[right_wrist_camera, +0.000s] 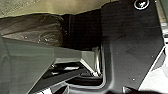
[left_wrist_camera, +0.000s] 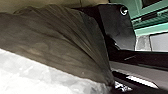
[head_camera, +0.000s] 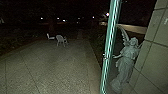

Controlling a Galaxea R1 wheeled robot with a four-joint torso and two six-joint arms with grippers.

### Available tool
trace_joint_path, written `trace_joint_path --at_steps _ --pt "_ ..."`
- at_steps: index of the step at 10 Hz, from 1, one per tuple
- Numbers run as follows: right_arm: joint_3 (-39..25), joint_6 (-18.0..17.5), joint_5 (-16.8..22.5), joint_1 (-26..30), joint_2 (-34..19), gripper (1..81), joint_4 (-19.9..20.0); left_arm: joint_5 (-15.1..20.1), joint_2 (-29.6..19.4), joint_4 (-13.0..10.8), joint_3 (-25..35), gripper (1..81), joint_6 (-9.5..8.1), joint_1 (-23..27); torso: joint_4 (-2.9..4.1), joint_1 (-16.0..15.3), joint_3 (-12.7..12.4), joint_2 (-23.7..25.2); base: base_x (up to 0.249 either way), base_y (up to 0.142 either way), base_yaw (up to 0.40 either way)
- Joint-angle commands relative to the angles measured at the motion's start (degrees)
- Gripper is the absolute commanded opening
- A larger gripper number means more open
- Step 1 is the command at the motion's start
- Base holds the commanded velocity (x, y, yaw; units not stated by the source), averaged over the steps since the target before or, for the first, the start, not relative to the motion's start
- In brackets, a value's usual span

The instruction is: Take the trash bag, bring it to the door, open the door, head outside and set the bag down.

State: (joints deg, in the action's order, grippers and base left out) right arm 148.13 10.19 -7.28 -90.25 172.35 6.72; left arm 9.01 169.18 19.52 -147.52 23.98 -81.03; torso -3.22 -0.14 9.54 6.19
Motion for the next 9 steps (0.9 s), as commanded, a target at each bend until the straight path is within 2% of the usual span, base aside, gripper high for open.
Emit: trace_joint_path --at_steps 1,9 --pt "-0.7 0.5 3.5 1.8 0.3 81.1 -0.7 4.4 -0.6 0.1 0.5 1.0 0.28 2.8 0.00 0.0 0.0 0.0 0.112 0.000 0.000" --pt "-0.7 0.5 3.5 1.6 0.3 81.1 -0.7 4.4 -0.6 0.1 0.5 1.0 0.28 2.8 0.00 0.1 0.0 0.0 0.112 0.000 0.000"
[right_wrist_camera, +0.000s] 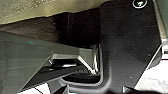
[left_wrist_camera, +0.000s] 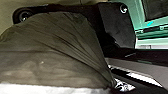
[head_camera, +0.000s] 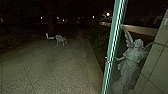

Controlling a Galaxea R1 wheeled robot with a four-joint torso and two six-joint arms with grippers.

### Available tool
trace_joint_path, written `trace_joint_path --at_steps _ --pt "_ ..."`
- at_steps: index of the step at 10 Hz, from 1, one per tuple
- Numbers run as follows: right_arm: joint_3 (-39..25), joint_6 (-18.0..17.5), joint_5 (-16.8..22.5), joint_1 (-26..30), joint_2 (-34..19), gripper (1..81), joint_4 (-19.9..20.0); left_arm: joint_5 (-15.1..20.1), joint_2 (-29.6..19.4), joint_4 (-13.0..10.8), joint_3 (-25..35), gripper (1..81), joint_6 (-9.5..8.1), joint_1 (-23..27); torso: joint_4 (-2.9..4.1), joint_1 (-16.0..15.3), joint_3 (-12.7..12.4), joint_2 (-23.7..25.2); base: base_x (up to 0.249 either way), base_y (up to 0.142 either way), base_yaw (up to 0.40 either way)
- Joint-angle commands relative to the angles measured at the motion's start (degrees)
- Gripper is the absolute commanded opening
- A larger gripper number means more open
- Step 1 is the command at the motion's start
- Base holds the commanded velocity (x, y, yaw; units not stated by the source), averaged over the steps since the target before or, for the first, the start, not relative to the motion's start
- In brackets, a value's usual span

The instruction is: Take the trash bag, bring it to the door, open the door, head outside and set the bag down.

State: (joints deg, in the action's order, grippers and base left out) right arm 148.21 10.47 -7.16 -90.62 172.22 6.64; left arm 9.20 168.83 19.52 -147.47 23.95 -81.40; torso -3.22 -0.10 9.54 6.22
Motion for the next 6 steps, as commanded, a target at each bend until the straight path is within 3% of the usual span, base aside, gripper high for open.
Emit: trace_joint_path --at_steps 1,6 --pt "-0.7 0.3 3.4 2.1 0.4 81.1 -0.6 4.2 -0.2 0.1 0.4 1.0 0.30 3.3 0.00 0.0 0.0 0.0 0.112 0.000 0.000" --pt "-0.5 0.3 3.5 2.1 0.4 81.1 -0.7 4.2 -0.2 0.0 0.4 1.0 0.30 3.2 0.00 0.0 0.0 0.0 0.113 0.000 0.000"
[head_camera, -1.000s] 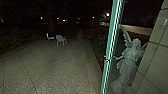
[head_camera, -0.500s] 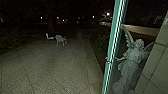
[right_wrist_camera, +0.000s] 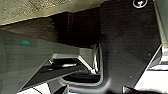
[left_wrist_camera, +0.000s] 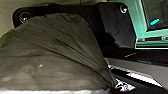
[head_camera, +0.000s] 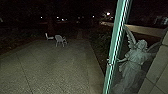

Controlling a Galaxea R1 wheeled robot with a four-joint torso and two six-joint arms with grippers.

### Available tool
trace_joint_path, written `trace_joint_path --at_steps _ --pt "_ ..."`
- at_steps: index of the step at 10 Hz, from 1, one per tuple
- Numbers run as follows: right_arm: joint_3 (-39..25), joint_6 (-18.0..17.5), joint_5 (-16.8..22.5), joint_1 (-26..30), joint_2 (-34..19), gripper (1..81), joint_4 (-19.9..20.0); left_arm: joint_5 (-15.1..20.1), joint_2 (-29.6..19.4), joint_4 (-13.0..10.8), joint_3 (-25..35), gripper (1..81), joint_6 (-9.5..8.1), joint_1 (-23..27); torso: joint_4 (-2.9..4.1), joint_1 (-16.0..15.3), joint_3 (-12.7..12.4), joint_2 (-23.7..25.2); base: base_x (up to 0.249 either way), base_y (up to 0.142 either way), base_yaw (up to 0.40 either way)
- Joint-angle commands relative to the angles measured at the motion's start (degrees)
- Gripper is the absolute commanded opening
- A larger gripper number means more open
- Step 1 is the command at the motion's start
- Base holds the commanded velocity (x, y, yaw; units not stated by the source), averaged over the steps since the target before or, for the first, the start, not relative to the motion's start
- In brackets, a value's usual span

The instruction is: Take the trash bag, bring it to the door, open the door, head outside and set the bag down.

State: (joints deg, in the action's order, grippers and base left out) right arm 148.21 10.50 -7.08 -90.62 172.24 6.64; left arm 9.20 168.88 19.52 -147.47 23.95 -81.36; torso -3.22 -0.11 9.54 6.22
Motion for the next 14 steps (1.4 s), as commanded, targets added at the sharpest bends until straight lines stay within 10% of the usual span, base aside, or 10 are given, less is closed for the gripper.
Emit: trace_joint_path --at_steps 1,14 --pt "-0.5 0.2 3.4 2.1 0.4 81.1 -0.7 4.2 -0.2 0.0 0.4 1.0 0.30 3.2 0.00 0.0 0.0 0.0 0.114 0.000 0.000" --pt "-0.2 0.2 3.4 2.2 0.6 81.1 -0.8 4.2 0.0 0.1 0.3 1.0 0.30 3.2 0.00 0.0 0.0 -0.1 0.123 0.000 0.000"
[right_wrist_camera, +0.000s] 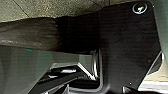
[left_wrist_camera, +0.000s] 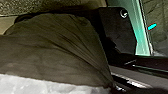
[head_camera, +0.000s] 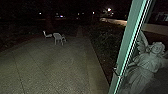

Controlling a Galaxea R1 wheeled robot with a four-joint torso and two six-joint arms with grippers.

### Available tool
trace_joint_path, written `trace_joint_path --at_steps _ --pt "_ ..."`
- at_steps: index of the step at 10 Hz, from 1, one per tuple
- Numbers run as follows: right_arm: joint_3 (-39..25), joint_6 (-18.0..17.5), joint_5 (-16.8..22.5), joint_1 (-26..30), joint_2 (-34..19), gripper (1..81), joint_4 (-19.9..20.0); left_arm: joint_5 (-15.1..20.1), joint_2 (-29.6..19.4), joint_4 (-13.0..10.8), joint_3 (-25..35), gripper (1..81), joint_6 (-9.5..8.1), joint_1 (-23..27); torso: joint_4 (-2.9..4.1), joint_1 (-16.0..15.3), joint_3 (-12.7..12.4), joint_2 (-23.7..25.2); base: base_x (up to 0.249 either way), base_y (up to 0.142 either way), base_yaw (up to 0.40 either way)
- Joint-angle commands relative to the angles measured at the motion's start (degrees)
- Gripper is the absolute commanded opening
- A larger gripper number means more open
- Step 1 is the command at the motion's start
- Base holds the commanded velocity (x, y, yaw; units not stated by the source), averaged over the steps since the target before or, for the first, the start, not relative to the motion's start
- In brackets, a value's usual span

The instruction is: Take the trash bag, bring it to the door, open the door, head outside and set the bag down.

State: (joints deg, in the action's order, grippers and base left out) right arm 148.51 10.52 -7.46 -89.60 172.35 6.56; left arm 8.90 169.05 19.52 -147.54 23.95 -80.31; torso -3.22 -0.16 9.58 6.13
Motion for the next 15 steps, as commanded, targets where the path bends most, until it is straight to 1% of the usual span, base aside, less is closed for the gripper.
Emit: trace_joint_path --at_steps 1,15 --pt "-0.5 0.2 3.8 1.1 0.5 81.1 -0.7 4.5 -0.2 0.1 0.3 1.0 0.30 2.1 0.00 0.0 0.0 0.0 0.131 0.000 0.000" --pt "-0.5 0.3 3.9 1.1 0.3 81.1 -0.9 4.5 -0.2 0.1 0.1 1.0 0.30 2.2 0.00 0.2 0.0 0.1 0.131 0.000 0.000"
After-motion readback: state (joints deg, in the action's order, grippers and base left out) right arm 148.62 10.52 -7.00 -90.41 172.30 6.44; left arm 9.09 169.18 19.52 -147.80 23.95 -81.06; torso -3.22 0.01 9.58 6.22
